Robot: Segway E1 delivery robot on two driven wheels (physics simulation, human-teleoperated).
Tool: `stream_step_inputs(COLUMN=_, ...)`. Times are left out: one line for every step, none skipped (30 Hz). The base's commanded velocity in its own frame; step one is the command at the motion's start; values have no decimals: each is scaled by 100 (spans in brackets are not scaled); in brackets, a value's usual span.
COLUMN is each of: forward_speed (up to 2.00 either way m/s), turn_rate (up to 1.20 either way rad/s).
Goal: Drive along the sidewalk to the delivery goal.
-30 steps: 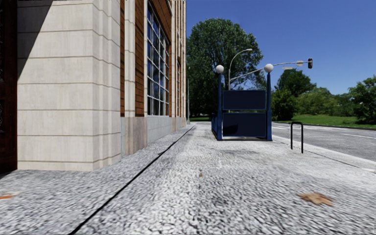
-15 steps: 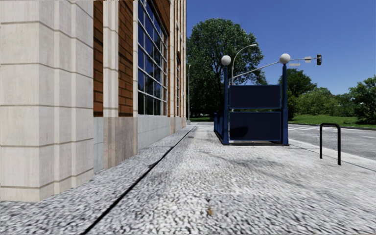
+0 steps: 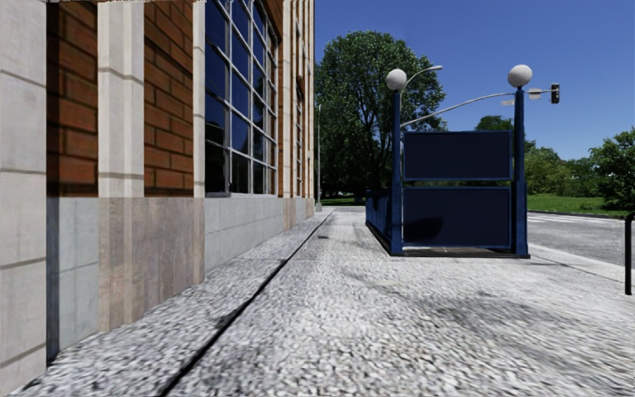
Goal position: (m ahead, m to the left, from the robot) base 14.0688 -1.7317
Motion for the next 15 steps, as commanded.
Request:
stream_step_inputs(forward_speed=200, turn_rate=0)
stream_step_inputs(forward_speed=200, turn_rate=0)
stream_step_inputs(forward_speed=200, turn_rate=0)
stream_step_inputs(forward_speed=200, turn_rate=0)
stream_step_inputs(forward_speed=200, turn_rate=0)
stream_step_inputs(forward_speed=200, turn_rate=0)
stream_step_inputs(forward_speed=200, turn_rate=0)
stream_step_inputs(forward_speed=200, turn_rate=0)
stream_step_inputs(forward_speed=200, turn_rate=0)
stream_step_inputs(forward_speed=200, turn_rate=0)
stream_step_inputs(forward_speed=200, turn_rate=0)
stream_step_inputs(forward_speed=200, turn_rate=0)
stream_step_inputs(forward_speed=200, turn_rate=0)
stream_step_inputs(forward_speed=200, turn_rate=0)
stream_step_inputs(forward_speed=200, turn_rate=0)
